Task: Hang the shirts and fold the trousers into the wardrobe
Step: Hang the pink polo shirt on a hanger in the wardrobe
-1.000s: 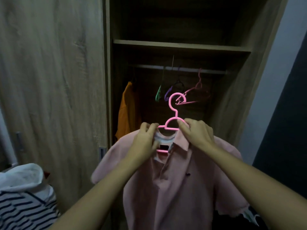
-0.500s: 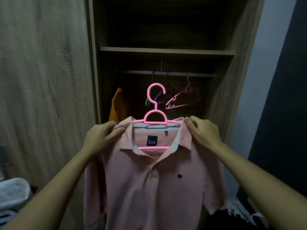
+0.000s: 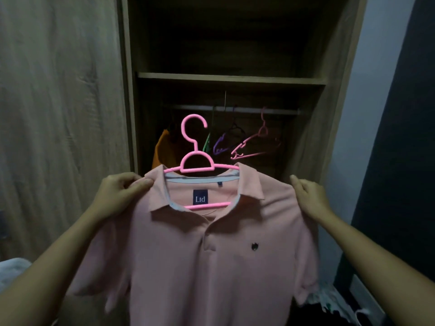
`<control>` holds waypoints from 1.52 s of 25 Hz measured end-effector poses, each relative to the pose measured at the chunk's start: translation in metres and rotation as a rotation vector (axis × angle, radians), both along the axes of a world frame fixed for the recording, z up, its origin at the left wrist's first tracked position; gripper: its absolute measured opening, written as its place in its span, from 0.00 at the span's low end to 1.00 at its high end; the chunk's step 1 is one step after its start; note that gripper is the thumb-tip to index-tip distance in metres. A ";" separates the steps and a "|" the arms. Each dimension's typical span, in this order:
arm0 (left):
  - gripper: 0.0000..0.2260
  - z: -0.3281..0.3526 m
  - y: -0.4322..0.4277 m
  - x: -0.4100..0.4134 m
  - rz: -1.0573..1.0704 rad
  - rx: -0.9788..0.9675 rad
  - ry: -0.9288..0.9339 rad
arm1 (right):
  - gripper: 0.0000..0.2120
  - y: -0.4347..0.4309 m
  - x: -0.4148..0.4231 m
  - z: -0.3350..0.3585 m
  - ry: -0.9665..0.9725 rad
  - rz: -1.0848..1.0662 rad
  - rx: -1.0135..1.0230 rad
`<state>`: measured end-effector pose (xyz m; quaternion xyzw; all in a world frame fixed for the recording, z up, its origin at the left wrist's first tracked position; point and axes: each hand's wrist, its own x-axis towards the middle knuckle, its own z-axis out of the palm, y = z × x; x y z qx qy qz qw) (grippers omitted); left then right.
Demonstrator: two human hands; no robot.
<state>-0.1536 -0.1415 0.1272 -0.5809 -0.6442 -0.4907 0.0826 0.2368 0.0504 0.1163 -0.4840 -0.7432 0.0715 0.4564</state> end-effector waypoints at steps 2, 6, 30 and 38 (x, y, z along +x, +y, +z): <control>0.07 -0.001 0.001 0.011 -0.015 0.017 -0.016 | 0.22 0.005 -0.003 -0.002 -0.076 -0.092 -0.111; 0.08 -0.003 0.001 0.014 0.005 0.029 -0.043 | 0.22 -0.016 -0.017 0.015 -0.036 0.444 -0.233; 0.17 0.028 0.092 0.001 0.201 -0.266 0.072 | 0.15 0.037 -0.295 0.014 0.564 0.539 -0.839; 0.28 0.009 0.236 -0.073 0.332 -0.165 -0.084 | 0.27 0.100 -0.315 0.060 0.343 0.601 -0.665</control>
